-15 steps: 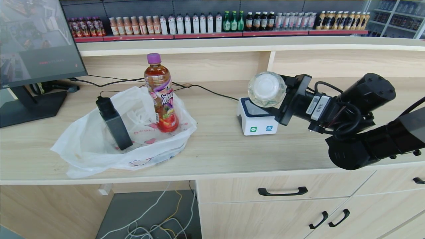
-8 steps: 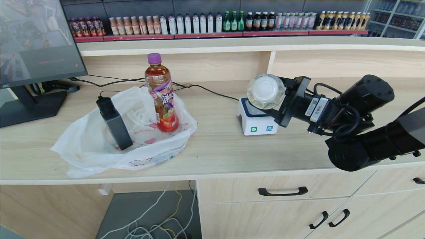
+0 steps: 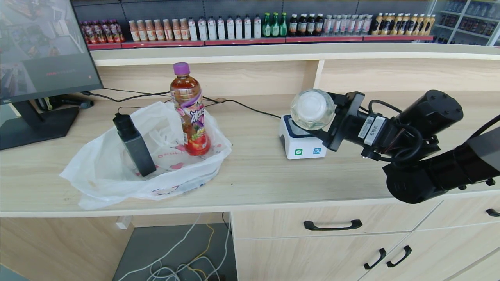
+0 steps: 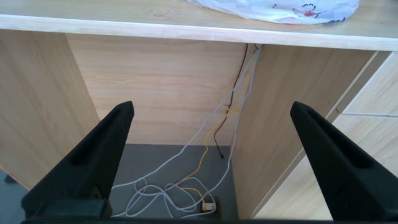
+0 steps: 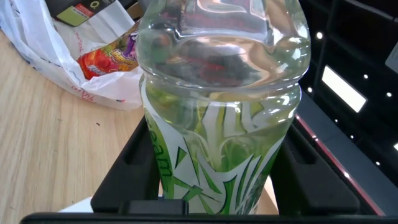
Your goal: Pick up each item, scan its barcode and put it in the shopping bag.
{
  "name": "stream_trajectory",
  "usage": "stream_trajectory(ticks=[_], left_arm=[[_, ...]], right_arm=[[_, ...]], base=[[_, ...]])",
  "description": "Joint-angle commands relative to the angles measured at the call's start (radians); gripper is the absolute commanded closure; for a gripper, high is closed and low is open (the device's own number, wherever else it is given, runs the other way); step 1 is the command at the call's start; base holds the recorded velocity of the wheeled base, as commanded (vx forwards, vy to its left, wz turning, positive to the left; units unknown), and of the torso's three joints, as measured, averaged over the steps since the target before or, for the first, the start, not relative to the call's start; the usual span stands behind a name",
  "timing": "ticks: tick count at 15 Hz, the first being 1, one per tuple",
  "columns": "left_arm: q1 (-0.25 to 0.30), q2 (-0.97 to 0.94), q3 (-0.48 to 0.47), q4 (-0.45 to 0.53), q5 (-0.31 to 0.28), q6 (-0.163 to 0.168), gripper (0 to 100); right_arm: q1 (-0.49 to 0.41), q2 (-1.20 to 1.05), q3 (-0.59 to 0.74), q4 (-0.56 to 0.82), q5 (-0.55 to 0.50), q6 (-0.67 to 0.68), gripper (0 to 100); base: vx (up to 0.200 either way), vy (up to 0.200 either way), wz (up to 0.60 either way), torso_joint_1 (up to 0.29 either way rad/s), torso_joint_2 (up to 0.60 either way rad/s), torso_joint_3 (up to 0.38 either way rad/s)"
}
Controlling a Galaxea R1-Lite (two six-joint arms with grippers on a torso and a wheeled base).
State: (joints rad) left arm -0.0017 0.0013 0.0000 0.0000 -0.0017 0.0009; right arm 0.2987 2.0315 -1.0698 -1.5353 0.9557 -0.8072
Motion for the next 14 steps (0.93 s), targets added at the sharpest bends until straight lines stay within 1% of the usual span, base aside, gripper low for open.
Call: stream_trajectory(ticks=[1,4,6,7,9,10,11,12,14], left_arm=[[0.000,0.000,0.000,0.000,0.000,0.001,0],[0.000,0.000,0.000,0.000,0.000,0.001,0],[0.000,0.000,0.000,0.000,0.000,0.001,0],[0.000,0.000,0.000,0.000,0.000,0.001,0],[0.000,0.000,0.000,0.000,0.000,0.001,0],[0.000,0.000,0.000,0.000,0.000,-0.001,0],[0.000,0.000,0.000,0.000,0.000,0.001,0],[0.000,0.000,0.000,0.000,0.000,0.001,0],[0.000,0.000,0.000,0.000,0.000,0.001,0]], right_arm=[[0.002,-0.008,0.005,0.001,0.000,0.003,100],[-0.001,-0.036,0.025,0.004,-0.005,0.019,100],[0.002,-0.053,0.042,0.001,-0.051,0.056,100],[0.011,-0.062,0.034,-0.002,-0.100,0.100,100],[0.039,-0.080,0.034,-0.035,-0.232,0.177,100],[0.045,-0.089,0.047,-0.035,-0.269,0.195,100],[0.054,-0.137,0.096,-0.035,-0.371,0.241,100],[0.056,-0.165,0.122,-0.035,-0.410,0.255,100],[0.066,-0.255,0.223,-0.035,-0.503,0.322,100]], base=[[0.000,0.000,0.00,0.000,0.00,0.000],[0.000,0.000,0.00,0.000,0.00,0.000],[0.000,0.000,0.00,0.000,0.00,0.000],[0.000,0.000,0.00,0.000,0.00,0.000],[0.000,0.000,0.00,0.000,0.00,0.000],[0.000,0.000,0.00,0.000,0.00,0.000],[0.000,0.000,0.00,0.000,0.00,0.000],[0.000,0.000,0.00,0.000,0.00,0.000],[0.000,0.000,0.00,0.000,0.00,0.000]])
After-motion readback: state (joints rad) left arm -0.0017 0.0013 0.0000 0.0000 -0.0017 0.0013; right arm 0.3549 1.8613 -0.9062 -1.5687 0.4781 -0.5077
